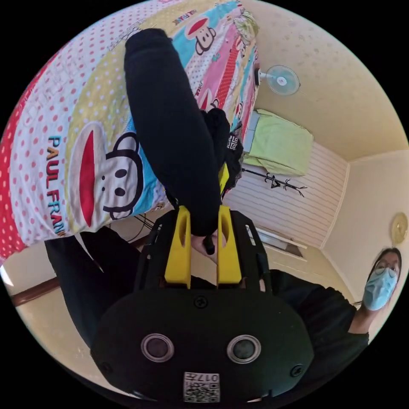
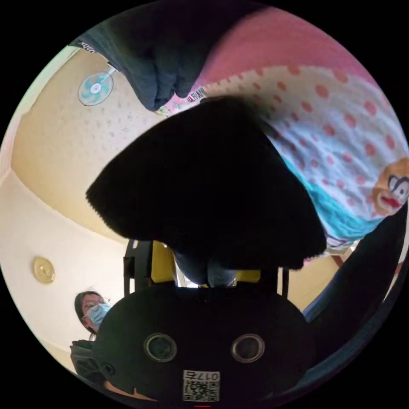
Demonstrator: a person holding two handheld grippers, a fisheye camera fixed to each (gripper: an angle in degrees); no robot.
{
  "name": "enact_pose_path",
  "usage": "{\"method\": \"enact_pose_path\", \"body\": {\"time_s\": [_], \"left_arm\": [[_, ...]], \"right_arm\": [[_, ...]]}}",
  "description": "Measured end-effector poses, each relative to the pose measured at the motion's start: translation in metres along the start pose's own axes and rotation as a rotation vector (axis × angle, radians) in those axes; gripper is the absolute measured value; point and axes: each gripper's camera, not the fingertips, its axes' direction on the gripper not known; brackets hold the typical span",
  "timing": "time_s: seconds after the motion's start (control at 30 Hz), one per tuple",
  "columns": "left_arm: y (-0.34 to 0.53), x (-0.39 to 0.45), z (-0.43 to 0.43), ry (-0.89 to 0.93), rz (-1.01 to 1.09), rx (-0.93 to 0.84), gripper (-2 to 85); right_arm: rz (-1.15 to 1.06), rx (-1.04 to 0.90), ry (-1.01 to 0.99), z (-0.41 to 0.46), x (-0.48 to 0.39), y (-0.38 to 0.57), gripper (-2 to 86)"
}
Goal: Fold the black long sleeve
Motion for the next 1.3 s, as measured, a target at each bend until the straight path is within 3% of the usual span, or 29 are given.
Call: {"method": "enact_pose_path", "body": {"time_s": [0.23,0.5,0.63,0.67,0.8,0.93,1.03,1.1,1.17,1.23,1.3], "left_arm": [[0.076,0.057,-0.152,0.015,0.18,0.199,8.9],[0.212,0.027,-0.278,0.001,0.048,0.591,10.1],[0.25,-0.014,-0.287,0.102,-0.078,0.718,10.1],[0.257,-0.025,-0.287,0.141,-0.112,0.742,10.1],[0.257,-0.039,-0.288,0.161,-0.159,0.753,10.1],[0.238,-0.037,-0.294,0.044,-0.159,0.702,10.1],[0.188,-0.055,-0.28,-0.026,-0.169,0.439,10.1],[0.143,-0.069,-0.262,-0.101,-0.184,0.231,10.1],[0.113,-0.06,-0.255,-0.198,-0.135,0.174,9.7],[0.08,-0.042,-0.245,-0.309,-0.067,0.099,8.9],[0.034,-0.014,-0.223,-0.438,0.019,-0.008,8.5]], "right_arm": [[-0.041,-0.287,-0.114,0.12,-0.009,0.057,17.0],[-0.253,-0.694,-0.144,0.341,-0.014,0.112,11.1],[-0.288,-0.724,0.094,0.395,0.018,0.119,8.1],[-0.29,-0.761,0.248,0.403,0.04,0.115,7.7],[-0.173,-0.865,0.837,0.342,0.119,0.103,3.6],[-0.098,-0.815,1.122,0.217,0.118,0.113,-0.3],[-0.052,-0.664,1.313,0.097,0.077,0.14,-0.7],[0.039,-0.439,1.573,0.012,0.024,0.17,-0.8],[0.171,-0.192,1.689,-0.038,-0.027,0.195,-0.8],[0.017,-0.092,1.615,-0.049,-0.092,0.224,-0.8],[-0.34,0.001,1.58,-0.029,-0.184,0.276,-0.8]]}}
